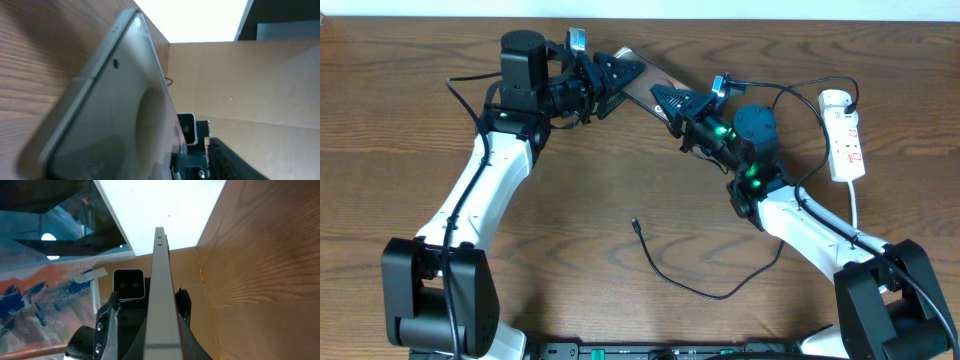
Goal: Plug charger to phone and switch on socket
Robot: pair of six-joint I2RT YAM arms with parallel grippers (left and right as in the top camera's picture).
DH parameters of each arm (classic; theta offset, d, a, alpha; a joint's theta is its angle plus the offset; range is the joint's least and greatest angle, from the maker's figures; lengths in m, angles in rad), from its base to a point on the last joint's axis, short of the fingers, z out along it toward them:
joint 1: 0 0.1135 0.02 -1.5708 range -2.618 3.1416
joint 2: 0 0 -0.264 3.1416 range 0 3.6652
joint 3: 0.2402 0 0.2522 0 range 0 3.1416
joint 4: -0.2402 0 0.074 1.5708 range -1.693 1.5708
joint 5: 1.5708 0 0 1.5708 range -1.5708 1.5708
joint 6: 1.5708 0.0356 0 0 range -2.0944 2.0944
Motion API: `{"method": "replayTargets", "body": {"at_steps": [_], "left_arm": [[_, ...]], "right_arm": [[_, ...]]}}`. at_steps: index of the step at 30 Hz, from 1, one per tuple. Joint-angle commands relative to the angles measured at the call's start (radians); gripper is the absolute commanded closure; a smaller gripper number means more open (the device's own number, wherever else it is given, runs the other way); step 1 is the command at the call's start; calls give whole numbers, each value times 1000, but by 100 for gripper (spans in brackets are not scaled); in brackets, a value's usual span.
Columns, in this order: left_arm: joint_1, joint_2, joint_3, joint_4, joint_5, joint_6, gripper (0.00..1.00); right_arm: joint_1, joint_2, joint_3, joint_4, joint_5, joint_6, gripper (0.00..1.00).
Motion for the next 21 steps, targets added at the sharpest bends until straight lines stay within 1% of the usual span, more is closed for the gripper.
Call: {"method": "replayTargets", "body": {"at_steps": [1, 10, 11, 12, 15, 21], "left_arm": [[-4, -11, 14, 21, -39, -37, 51], [-14, -11, 14, 40, -112, -75, 53], [-16, -11, 14, 43, -116, -75, 59], [-19, -11, 14, 46, -119, -75, 60], [-29, -11, 14, 63, -115, -74, 60], [-40, -11, 14, 70, -100, -80, 60]], "right_arm": [[25, -28, 19, 11, 8, 13, 99], [79, -28, 19, 1, 40, 29, 99], [78, -28, 19, 0, 35, 49, 99], [78, -28, 19, 1, 32, 68, 99], [81, -28, 19, 7, 29, 105, 99], [80, -28, 19, 61, 7, 111, 99]]}}
